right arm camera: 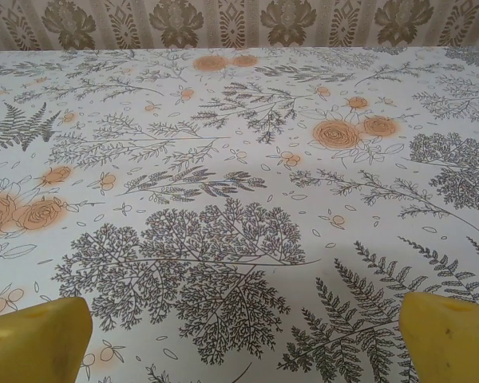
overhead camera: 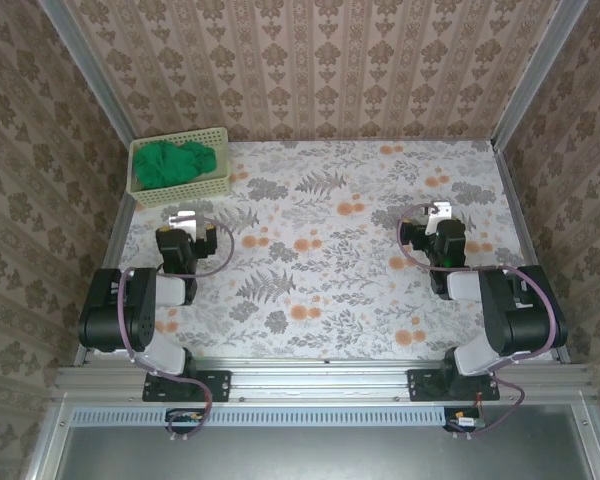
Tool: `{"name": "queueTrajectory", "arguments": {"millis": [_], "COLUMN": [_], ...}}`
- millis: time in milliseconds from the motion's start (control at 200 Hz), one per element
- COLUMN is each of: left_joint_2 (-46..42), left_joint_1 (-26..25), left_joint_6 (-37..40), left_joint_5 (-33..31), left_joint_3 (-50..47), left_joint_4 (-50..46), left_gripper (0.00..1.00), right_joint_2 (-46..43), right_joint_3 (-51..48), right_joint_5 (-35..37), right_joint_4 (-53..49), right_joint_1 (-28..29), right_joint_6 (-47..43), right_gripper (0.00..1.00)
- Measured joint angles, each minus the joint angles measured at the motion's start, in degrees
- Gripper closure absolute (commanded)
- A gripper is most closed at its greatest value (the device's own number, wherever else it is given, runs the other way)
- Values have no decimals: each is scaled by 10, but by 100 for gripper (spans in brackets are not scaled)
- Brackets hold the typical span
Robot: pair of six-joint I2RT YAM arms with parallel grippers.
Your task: Fold the inside-out t-shirt
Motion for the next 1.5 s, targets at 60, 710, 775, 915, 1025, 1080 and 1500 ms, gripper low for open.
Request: {"name": "queueTrajectory", "arguments": {"millis": [60, 710, 775, 915, 1025, 1080, 1500], "left_joint_2": [0, 0, 0, 0, 0, 0, -41], "left_joint_1": [0, 0, 0, 0, 0, 0, -45], "left_joint_6": [0, 0, 0, 0, 0, 0, 27], "left_joint_5": [0, 0, 0, 0, 0, 0, -24], "left_joint_3": [0, 0, 0, 0, 0, 0, -70], "left_joint_4": [0, 0, 0, 0, 0, 0, 68], "left_gripper": [0, 0, 0, 0, 0, 0, 0], "right_joint_2": [0, 0, 0, 0, 0, 0, -27], "right_joint_3": [0, 0, 0, 0, 0, 0, -32], "right_joint_5": [0, 0, 0, 0, 0, 0, -20], "right_joint_4": [0, 0, 0, 0, 0, 0, 7], "right_joint_1": [0, 0, 0, 0, 0, 0, 1], "right_joint_6": [0, 0, 0, 0, 0, 0, -9], "right_gripper": [0, 0, 0, 0, 0, 0, 0]}}
